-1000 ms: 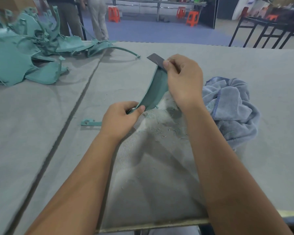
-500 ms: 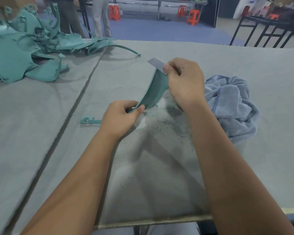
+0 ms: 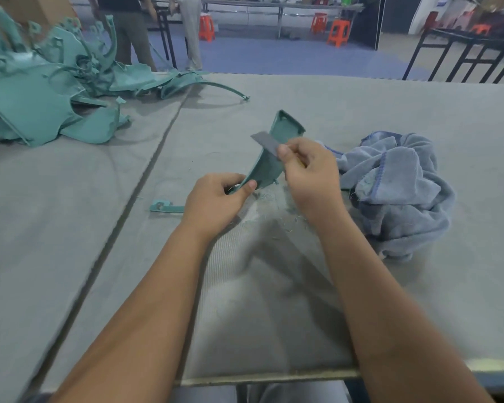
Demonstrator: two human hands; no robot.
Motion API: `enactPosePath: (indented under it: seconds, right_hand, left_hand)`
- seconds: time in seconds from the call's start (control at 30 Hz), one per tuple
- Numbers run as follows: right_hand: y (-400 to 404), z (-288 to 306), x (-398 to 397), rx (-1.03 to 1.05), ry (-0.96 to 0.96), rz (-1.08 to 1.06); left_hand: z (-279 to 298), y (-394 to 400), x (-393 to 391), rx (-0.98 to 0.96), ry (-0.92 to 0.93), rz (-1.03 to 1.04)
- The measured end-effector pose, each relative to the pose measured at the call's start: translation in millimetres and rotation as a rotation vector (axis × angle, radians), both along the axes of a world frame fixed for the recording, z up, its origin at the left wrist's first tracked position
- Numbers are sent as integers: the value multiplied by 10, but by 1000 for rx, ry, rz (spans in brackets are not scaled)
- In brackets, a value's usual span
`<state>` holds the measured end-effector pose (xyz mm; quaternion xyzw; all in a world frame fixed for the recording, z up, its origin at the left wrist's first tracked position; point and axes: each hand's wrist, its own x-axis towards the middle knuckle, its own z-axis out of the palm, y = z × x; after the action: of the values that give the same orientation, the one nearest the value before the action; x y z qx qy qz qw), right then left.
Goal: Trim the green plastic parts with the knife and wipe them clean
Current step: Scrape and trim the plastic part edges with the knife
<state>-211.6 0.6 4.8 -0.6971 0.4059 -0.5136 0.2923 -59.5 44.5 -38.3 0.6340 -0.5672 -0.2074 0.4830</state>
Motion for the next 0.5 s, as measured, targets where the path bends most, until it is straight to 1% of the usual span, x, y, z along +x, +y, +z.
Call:
enactPosePath:
  seconds: [0.1, 0.17, 0.2, 0.27, 0.33, 0.43, 0.5]
  right_hand:
    - [-56, 55, -53, 114, -376, -18]
    - [-150, 100, -128, 244, -633, -10]
    - [-200, 97, -166, 298, -716, -7]
    - [-261, 35, -237, 375, -768, -22]
    - [-282, -48, -286, 473, -778, -28]
    - [-312, -103, -350, 602, -791, 16]
    - [-327, -113, -365, 656, -774, 68]
  left_hand:
    - [13, 10, -3, -2, -66, 24]
    - [30, 28, -16, -35, -174, 38]
    - [46, 42, -27, -66, -250, 43]
    - [73, 57, -48, -145, -399, 59]
    - [77, 43, -35, -240, -495, 81]
    - [68, 16, 48, -402, -660, 122]
    - [84, 23, 91, -460, -792, 159]
